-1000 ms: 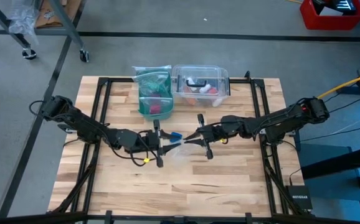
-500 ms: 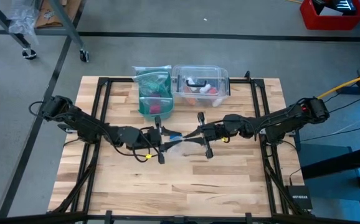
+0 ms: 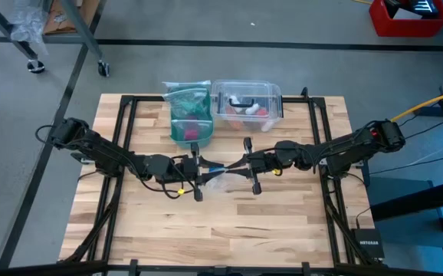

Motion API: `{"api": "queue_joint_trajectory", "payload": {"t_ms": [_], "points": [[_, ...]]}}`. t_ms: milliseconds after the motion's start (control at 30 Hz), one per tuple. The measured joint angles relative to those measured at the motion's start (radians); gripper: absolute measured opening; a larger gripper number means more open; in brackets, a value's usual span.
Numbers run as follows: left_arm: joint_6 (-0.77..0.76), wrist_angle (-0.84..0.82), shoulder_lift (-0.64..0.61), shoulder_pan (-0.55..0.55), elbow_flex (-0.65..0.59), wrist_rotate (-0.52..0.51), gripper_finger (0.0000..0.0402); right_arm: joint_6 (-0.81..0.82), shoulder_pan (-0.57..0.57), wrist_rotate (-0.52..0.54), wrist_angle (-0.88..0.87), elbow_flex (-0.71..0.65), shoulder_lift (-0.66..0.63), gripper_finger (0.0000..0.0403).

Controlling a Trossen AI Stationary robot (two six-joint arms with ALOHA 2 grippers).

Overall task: Roll bandage
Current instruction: Open the transparent zip bag

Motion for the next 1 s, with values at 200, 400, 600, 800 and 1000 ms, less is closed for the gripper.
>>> {"api": "queue_joint_trajectory", "payload": {"t_ms": [200, 400, 600, 800, 1000], "points": [[0.008, 0.000, 0.000, 0.000, 0.000, 0.000, 0.0056, 0.000, 0.000, 0.007, 0.002, 0.000, 0.000, 0.0030], [0.008, 0.000, 0.000, 0.000, 0.000, 0.000, 0.0043, 0.000, 0.000, 0.010, 0.004, 0.000, 0.000, 0.0030], [0.008, 0.000, 0.000, 0.003, 0.000, 0.000, 0.0037, 0.000, 0.000, 0.011, 0.007, 0.000, 0.000, 0.0030], [0.008, 0.000, 0.000, 0.014, 0.000, 0.013, 0.0027, 0.000, 0.000, 0.015, 0.008, 0.000, 0.000, 0.0030], [0.008, 0.000, 0.000, 0.023, 0.000, 0.054, 0.0005, 0.000, 0.000, 0.014, 0.008, 0.000, 0.000, 0.0030]]}}
